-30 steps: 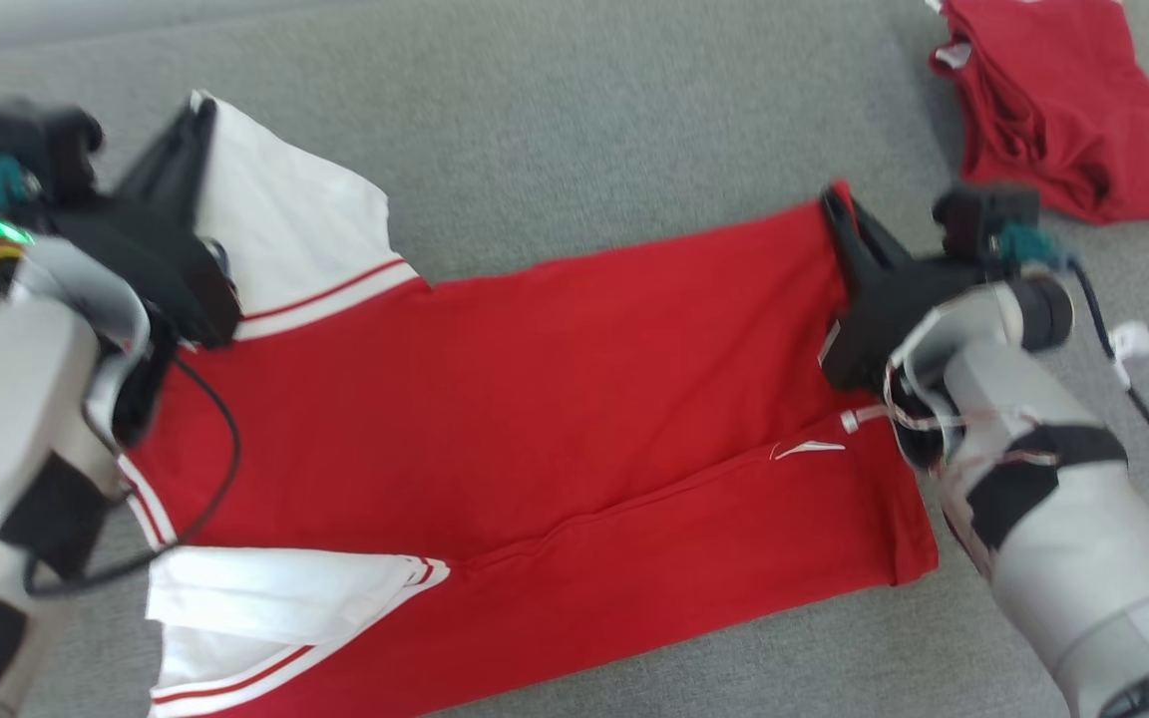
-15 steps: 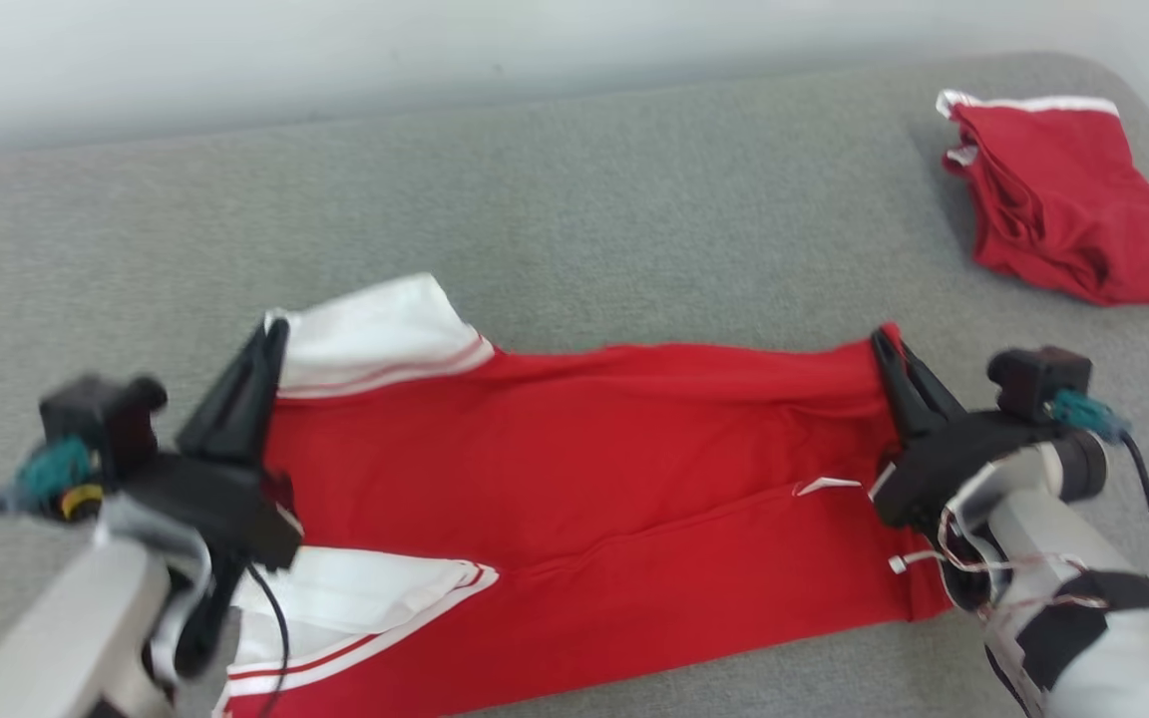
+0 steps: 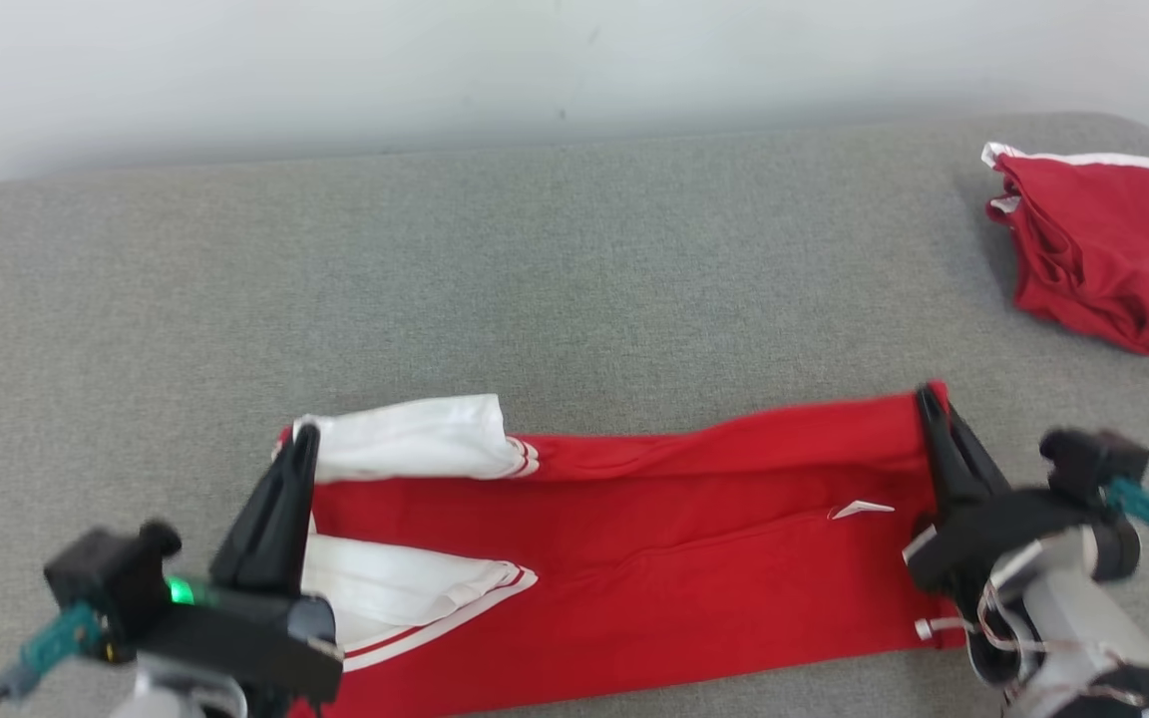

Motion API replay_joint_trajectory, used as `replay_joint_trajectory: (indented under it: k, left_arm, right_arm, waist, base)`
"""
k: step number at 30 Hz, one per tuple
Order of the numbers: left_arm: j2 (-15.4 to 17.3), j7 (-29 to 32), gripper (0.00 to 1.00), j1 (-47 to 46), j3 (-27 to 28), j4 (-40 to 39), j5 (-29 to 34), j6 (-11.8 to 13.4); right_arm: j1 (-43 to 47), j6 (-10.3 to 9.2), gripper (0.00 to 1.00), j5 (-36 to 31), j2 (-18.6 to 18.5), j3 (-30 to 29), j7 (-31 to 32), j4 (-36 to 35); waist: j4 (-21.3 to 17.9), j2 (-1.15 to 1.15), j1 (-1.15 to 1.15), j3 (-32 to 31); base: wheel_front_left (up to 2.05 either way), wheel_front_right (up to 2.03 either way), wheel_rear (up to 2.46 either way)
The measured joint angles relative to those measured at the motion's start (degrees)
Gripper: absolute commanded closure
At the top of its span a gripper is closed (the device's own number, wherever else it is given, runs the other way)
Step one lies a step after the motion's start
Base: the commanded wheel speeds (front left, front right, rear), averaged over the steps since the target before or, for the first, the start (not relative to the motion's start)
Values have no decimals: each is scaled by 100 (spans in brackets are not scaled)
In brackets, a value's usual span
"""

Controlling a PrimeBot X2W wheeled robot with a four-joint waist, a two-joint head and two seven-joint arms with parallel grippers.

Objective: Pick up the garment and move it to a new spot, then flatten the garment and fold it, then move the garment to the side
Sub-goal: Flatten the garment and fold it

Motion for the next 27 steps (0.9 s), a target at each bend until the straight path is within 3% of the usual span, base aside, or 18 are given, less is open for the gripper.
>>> replay_joint_trajectory:
  k: [6,17,18,19,20,21,27]
  left_arm:
    - [-343,0,100,888,315,-16,175,36]
    - [-956,0,100,1489,784,762,512,-269]
    - [-995,0,100,1501,768,855,557,-290]
    - [-1038,0,76,1504,789,926,622,-308]
    - [-1055,0,11,1500,820,1007,678,-315]
    - [-1066,0,0,1501,892,1053,762,-361]
    - [-1430,0,0,1524,1590,961,1456,-438]
  right_arm:
    - [584,0,100,-101,55,-254,-8,-194]
    - [872,0,100,-168,146,-442,-8,-201]
    - [889,0,92,-168,159,-446,-8,-168]
    - [917,0,16,-169,166,-456,-8,-143]
    - [951,0,0,-168,177,-476,-8,-137]
    - [975,0,0,-165,186,-497,-8,-145]
    - [1141,0,0,-134,185,-627,-9,-589]
  waist:
    - [39,0,0,-96]
    - [85,0,1,-201]
    - [92,0,1,-218]
    - [99,0,1,-236]
    - [108,0,1,-252]
    - [115,0,1,-270]
    - [169,0,1,-347]
  base:
    - [0,0,0]
    - [0,0,0]
    - [0,0,0]
    - [0,0,0]
    - [0,0,0]
    - [0,0,0]
    - [0,0,0]
